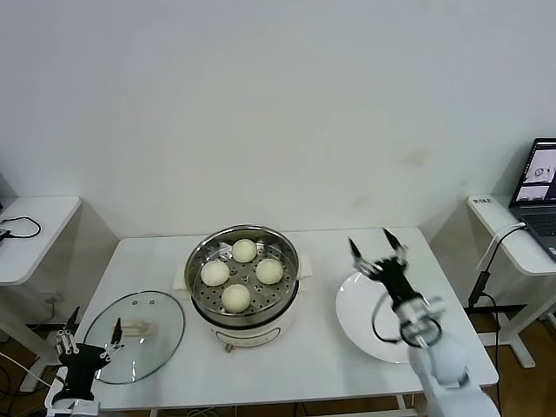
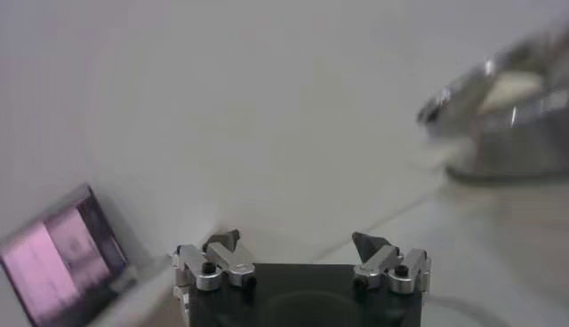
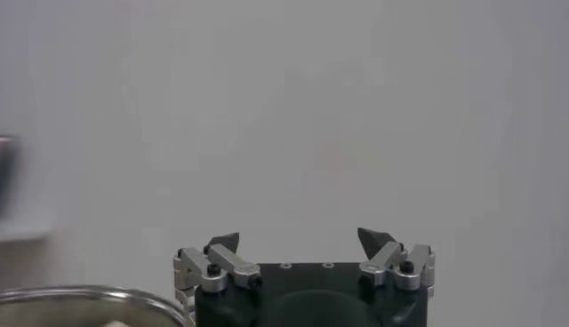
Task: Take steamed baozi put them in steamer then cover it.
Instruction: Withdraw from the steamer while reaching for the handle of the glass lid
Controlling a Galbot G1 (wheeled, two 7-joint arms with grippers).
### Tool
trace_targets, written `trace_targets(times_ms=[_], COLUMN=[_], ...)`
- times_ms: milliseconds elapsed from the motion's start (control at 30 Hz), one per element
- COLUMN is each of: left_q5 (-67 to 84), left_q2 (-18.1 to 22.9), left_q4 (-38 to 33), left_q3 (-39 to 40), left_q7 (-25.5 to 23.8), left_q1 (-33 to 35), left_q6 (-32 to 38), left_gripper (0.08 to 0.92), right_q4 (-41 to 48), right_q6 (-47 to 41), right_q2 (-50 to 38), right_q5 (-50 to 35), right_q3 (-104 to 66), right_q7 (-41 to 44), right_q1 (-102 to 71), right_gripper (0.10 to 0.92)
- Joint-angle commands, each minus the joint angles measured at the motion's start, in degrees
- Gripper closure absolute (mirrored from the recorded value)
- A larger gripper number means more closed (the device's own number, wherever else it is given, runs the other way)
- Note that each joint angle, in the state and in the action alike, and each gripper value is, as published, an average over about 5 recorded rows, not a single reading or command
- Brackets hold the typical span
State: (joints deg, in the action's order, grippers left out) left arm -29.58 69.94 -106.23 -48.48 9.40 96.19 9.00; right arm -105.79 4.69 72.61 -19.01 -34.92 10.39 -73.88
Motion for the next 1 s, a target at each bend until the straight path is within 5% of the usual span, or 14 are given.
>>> trace_targets(times_ms=[33, 1000], left_q5=[-37.9, -38.4], left_q2=[-4.1, -7.4], left_q4=[11.5, 16.6], left_q3=[-4.2, 4.7], left_q7=[4.9, 2.2], left_q1=[0.5, -10.0], left_q6=[5.4, 6.6], left_gripper=[0.177, 0.177], right_q4=[-5.9, -6.7], right_q6=[0.1, 1.7], right_q2=[6.1, 10.6], right_q5=[1.8, 3.9], right_q3=[-16.8, -16.3], right_q7=[0.7, 0.4], right_q1=[-18.0, -19.7], right_gripper=[0.203, 0.203])
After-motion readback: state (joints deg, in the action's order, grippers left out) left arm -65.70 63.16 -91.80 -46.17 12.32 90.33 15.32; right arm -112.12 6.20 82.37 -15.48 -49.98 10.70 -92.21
